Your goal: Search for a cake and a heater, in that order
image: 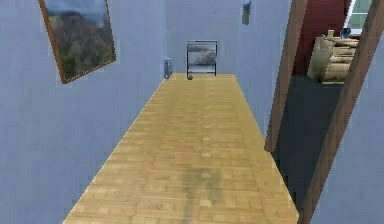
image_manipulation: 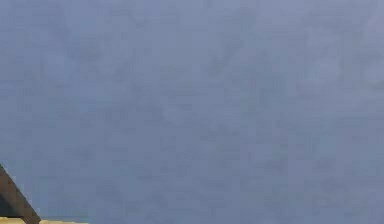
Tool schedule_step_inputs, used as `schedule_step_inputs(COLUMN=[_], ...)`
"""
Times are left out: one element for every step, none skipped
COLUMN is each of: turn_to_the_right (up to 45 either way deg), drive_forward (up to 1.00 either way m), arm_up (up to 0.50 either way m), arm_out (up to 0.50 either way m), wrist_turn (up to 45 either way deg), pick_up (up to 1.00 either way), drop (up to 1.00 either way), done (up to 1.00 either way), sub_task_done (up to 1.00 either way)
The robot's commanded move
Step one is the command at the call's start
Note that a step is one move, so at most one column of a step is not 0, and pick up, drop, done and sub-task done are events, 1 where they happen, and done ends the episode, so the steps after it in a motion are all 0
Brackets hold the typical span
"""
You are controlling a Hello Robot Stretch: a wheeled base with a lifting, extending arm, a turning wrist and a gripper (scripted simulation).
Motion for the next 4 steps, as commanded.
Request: schedule_step_inputs(turn_to_the_right=[0.0,0.0,0.0,0.0], drive_forward=[1.00,1.00,1.00,1.00], arm_up=[0.00,0.00,0.00,0.00], arm_out=[0.00,0.00,0.00,0.00], wrist_turn=[0.0,0.0,0.0,0.0], pick_up=[0.00,0.00,0.00,0.00], drop=[0.00,0.00,0.00,0.00], done=[0.00,0.00,0.00,0.00], sub_task_done=[0.00,0.00,0.00,0.00])
